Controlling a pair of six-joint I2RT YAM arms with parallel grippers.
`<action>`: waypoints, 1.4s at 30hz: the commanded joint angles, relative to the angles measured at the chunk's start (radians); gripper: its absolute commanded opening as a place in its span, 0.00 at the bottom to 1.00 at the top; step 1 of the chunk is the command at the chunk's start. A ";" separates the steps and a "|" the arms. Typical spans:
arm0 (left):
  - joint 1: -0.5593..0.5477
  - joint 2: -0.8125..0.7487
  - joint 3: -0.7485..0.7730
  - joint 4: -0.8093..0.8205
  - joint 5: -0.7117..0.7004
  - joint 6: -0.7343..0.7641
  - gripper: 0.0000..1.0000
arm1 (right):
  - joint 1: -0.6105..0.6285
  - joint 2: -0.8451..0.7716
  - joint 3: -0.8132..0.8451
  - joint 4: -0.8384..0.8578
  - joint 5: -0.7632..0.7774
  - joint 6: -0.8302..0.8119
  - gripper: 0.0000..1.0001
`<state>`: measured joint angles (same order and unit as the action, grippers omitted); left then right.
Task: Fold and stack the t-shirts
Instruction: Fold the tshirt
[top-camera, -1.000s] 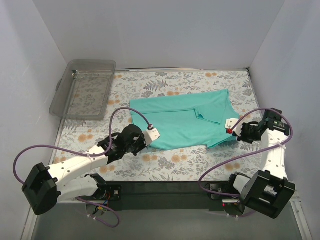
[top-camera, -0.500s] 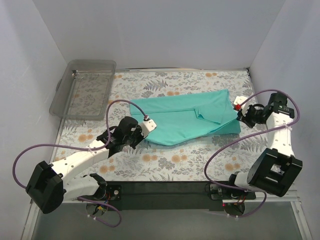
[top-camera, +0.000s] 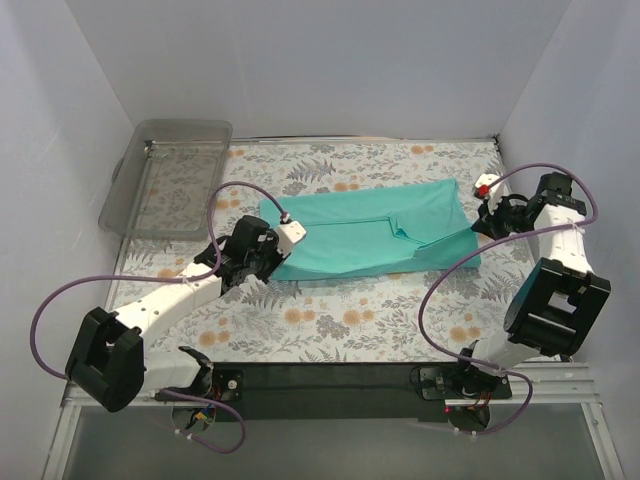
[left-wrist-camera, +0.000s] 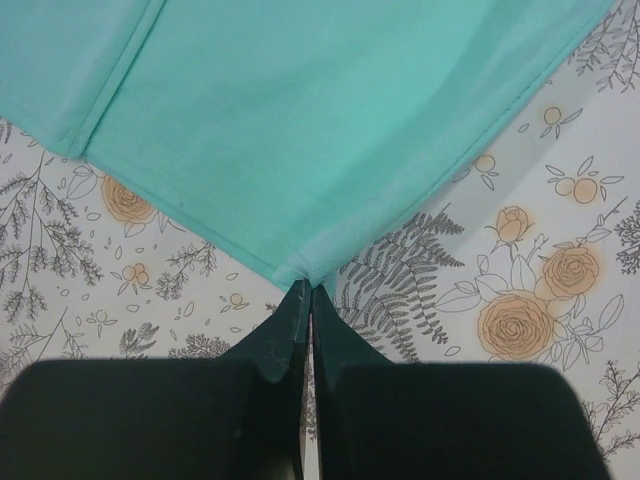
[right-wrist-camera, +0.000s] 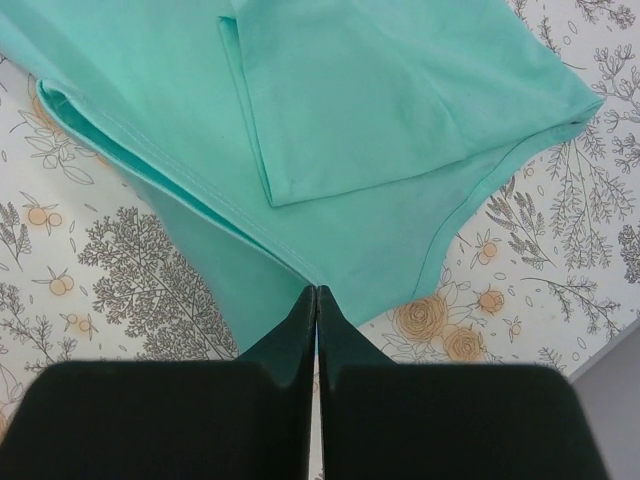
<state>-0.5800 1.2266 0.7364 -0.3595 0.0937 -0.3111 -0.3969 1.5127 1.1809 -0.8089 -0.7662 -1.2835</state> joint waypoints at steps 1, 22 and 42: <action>0.020 0.031 0.060 -0.005 0.012 0.001 0.00 | 0.004 0.030 0.078 0.039 -0.047 0.068 0.01; 0.120 0.194 0.149 -0.001 -0.020 0.043 0.00 | 0.121 0.218 0.276 0.142 0.007 0.274 0.01; 0.147 0.287 0.254 0.002 -0.061 0.066 0.00 | 0.164 0.316 0.347 0.269 0.030 0.444 0.01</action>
<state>-0.4435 1.5082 0.9485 -0.3656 0.0547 -0.2623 -0.2405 1.8263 1.4704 -0.5842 -0.7200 -0.8795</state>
